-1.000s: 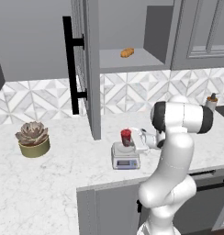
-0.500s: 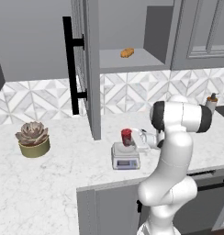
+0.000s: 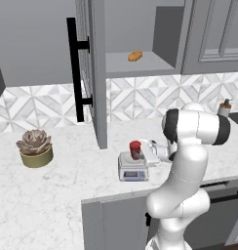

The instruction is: Pick the yogurt and place it on the digital scale for weighing, and close the cabinet.

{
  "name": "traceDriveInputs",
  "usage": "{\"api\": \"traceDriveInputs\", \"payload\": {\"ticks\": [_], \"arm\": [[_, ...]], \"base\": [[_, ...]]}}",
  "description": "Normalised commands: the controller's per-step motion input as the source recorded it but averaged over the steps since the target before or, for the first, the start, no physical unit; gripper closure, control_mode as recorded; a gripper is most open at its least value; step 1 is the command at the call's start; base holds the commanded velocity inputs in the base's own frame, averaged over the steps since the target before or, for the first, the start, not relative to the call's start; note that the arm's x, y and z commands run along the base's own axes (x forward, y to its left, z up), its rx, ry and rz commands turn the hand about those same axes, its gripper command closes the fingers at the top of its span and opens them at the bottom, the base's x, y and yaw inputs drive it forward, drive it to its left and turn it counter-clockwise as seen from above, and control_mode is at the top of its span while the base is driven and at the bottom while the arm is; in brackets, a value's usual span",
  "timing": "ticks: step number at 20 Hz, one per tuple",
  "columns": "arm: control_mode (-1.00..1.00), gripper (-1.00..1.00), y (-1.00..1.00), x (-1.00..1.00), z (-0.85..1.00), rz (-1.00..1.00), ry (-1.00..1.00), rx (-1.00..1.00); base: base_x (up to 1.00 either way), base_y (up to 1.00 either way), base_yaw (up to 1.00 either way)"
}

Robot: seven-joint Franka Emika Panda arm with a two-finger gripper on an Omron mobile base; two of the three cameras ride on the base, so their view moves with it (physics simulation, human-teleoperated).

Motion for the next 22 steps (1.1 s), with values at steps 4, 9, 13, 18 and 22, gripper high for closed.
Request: {"api": "traceDriveInputs", "payload": {"ticks": [4,9,13,18,22], "arm": [[-1.00,-1.00,-0.05,0.05,-0.12,0.00,-0.01,0.00],[-1.00,-1.00,-0.16,0.00,-0.11,0.00,-0.02,0.00],[-1.00,-1.00,-0.23,0.00,-0.10,0.00,-0.04,0.00],[-1.00,-1.00,-0.41,-0.28,0.06,0.00,-0.18,0.00],[-1.00,-1.00,-0.16,-0.97,0.87,-0.06,-0.26,-0.03]], "base": [[0.00,0.00,0.00],[0.00,0.00,0.00],[0.00,0.00,0.00],[0.00,0.00,0.00],[0.00,0.00,0.00]]}}
